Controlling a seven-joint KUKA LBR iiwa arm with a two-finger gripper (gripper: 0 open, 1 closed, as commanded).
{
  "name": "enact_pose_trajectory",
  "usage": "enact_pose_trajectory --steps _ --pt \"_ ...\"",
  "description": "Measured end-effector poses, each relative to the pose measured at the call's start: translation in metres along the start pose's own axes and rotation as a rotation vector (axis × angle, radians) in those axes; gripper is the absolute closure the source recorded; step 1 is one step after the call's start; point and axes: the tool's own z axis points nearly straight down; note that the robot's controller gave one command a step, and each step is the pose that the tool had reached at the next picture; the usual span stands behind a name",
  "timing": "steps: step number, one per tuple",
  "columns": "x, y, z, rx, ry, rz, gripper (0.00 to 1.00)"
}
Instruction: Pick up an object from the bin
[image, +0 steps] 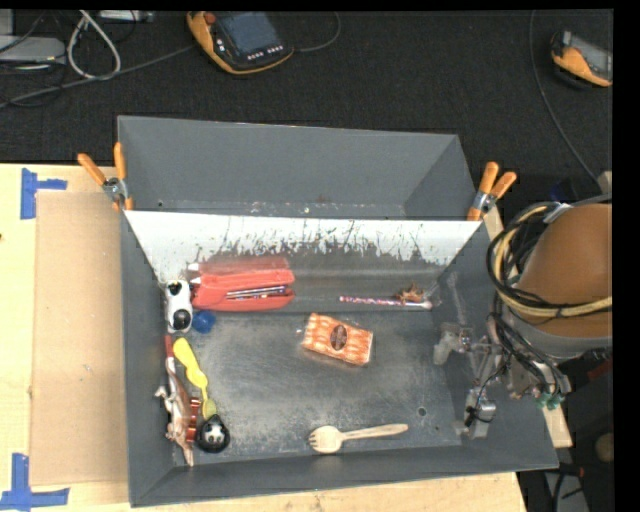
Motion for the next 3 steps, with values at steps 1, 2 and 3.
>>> enact_pose_trajectory --steps 1,2,3 --pt "-0.002 0.0 -0.003 0.001 -0.008 -0.004 0.0" --pt "-0.008 0.08 0.041 0.001 -0.005 -0.129 0.0" --pt "-0.007 0.14 0.067 0.001 -0.003 -0.159 0.0"
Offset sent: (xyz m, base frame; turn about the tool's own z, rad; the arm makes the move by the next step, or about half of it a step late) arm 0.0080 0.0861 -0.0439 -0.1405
